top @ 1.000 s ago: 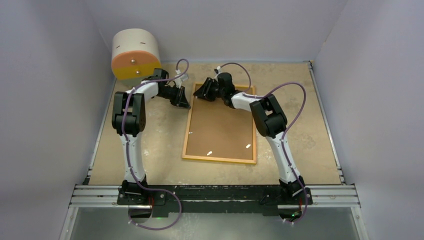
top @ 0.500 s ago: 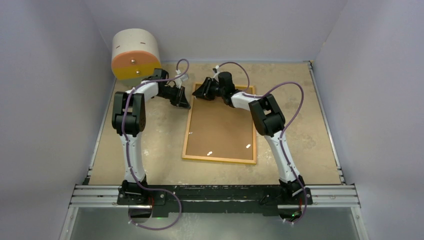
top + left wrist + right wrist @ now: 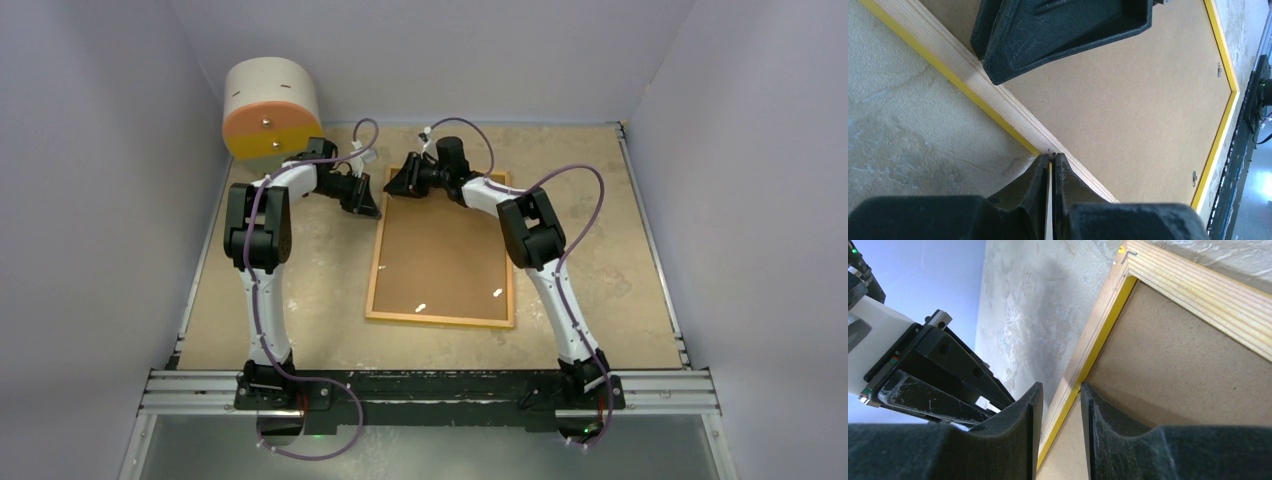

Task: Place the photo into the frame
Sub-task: Install the photo frame at the center of the board.

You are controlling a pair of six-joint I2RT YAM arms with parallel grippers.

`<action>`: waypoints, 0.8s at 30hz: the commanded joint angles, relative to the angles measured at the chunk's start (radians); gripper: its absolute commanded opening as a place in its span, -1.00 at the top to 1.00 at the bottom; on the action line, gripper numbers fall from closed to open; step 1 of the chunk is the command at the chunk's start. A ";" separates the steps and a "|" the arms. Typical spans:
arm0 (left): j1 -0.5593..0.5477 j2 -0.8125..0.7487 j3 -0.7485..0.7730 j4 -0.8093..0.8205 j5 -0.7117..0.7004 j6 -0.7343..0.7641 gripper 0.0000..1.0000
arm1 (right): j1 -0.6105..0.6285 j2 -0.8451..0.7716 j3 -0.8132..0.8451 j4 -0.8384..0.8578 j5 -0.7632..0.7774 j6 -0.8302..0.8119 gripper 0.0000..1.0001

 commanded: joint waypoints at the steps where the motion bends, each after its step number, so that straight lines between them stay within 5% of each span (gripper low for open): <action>1: -0.029 0.034 -0.021 -0.014 -0.028 0.046 0.99 | 0.040 0.012 0.040 -0.119 -0.128 -0.060 0.29; 10: -0.029 -0.001 -0.017 -0.038 -0.049 0.070 0.99 | 0.044 0.005 0.082 -0.095 -0.211 -0.058 0.24; 16: -0.011 -0.087 -0.051 -0.098 -0.074 0.150 0.95 | 0.039 -0.050 0.162 -0.259 -0.164 -0.158 -0.13; 21: -0.003 -0.181 -0.147 -0.144 -0.129 0.284 0.86 | -0.064 -0.322 -0.127 -0.136 0.030 -0.138 -0.58; 24: -0.017 -0.239 -0.243 -0.120 -0.193 0.346 0.85 | -0.156 -0.488 -0.333 -0.086 0.155 -0.105 -0.67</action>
